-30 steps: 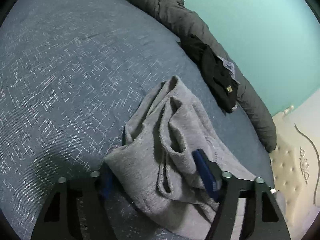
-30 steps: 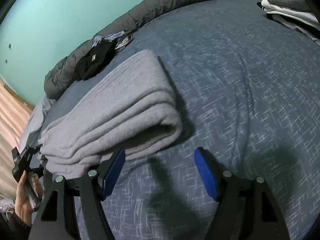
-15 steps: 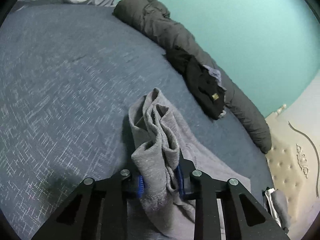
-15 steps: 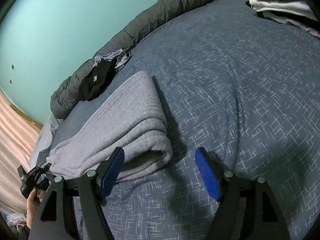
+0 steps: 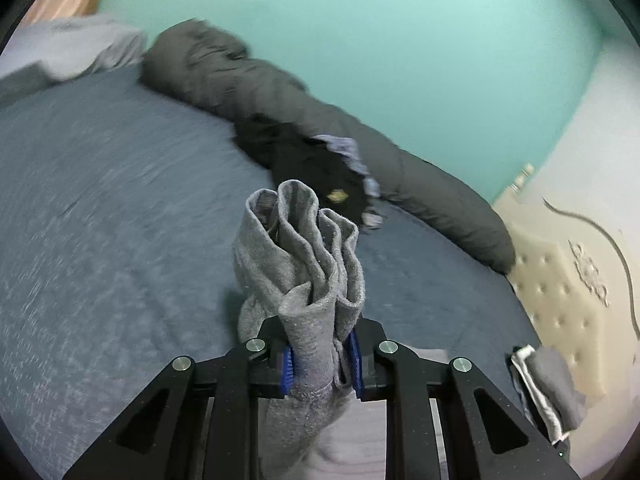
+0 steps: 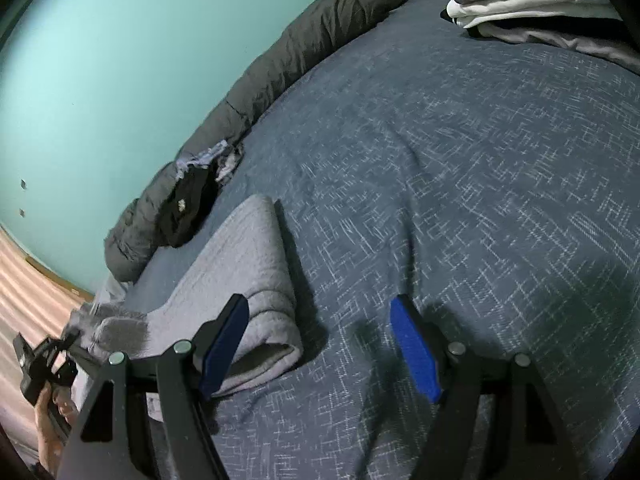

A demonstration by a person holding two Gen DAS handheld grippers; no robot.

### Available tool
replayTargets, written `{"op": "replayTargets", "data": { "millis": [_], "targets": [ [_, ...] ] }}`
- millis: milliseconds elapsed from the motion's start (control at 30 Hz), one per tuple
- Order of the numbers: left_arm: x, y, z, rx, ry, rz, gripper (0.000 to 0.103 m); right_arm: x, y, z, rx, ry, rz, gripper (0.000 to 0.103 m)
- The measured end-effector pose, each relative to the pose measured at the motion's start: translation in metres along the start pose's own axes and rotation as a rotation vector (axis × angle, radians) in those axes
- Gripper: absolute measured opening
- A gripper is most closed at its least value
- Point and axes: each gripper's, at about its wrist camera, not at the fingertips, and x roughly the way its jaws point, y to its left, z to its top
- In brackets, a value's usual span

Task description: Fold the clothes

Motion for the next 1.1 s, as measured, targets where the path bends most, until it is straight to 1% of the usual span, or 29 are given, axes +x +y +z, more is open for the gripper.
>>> {"op": "replayTargets", "data": {
  "millis": [133,233,300,400,500,600,667,733,800,833,867,900,967,1033,1100],
  "targets": [
    [0.011,-0.069,0.0,0.105,0.027,-0.042,0.022,-0.013,-0.007,0.005,-0.001,-0.016,0.016,0.074],
    [0.031,-0.123,-0.012,0.18,0.066,-0.068,0.022,-0.023,-0.022,0.01,0.034,-0.028,0.014,0.074],
    [0.048,-0.152,-0.025,0.224,0.098,-0.081,0.022,-0.028,-0.033,0.013,0.061,-0.03,0.004,0.074],
    [0.082,-0.19,-0.058,0.309,0.169,-0.085,0.022,-0.033,-0.044,0.018,0.086,-0.031,-0.007,0.074],
    [0.115,-0.214,-0.112,0.367,0.272,-0.083,0.022,-0.035,-0.049,0.022,0.092,-0.029,-0.005,0.074],
    [0.142,-0.222,-0.157,0.424,0.354,-0.068,0.022,-0.035,-0.05,0.023,0.09,-0.022,-0.001,0.074],
    [0.153,-0.224,-0.181,0.466,0.39,-0.056,0.022,-0.032,-0.05,0.023,0.089,-0.013,0.002,0.074],
    [0.158,-0.225,-0.198,0.478,0.434,-0.055,0.026,-0.03,-0.048,0.021,0.086,-0.002,0.006,0.074],
    [0.146,-0.223,-0.194,0.465,0.431,-0.082,0.031,-0.029,-0.046,0.02,0.081,0.003,0.008,0.074],
    [0.138,-0.223,-0.189,0.455,0.422,-0.099,0.04,-0.028,-0.045,0.02,0.079,0.003,0.009,0.074],
    [0.13,-0.222,-0.185,0.446,0.413,-0.115,0.055,-0.028,-0.044,0.02,0.077,0.004,0.01,0.074],
    [0.12,-0.22,-0.178,0.433,0.396,-0.134,0.06,-0.027,-0.043,0.02,0.074,0.004,0.01,0.074],
    [0.096,-0.215,-0.163,0.408,0.341,-0.177,0.067,-0.025,-0.038,0.021,0.064,0.005,0.019,0.074],
    [0.071,-0.204,-0.149,0.378,0.3,-0.211,0.067,-0.024,-0.033,0.021,0.053,0.006,0.028,0.074],
    [0.053,-0.181,-0.138,0.362,0.274,-0.185,0.07,-0.022,-0.027,0.022,0.042,0.007,0.037,0.074]
  ]
}}
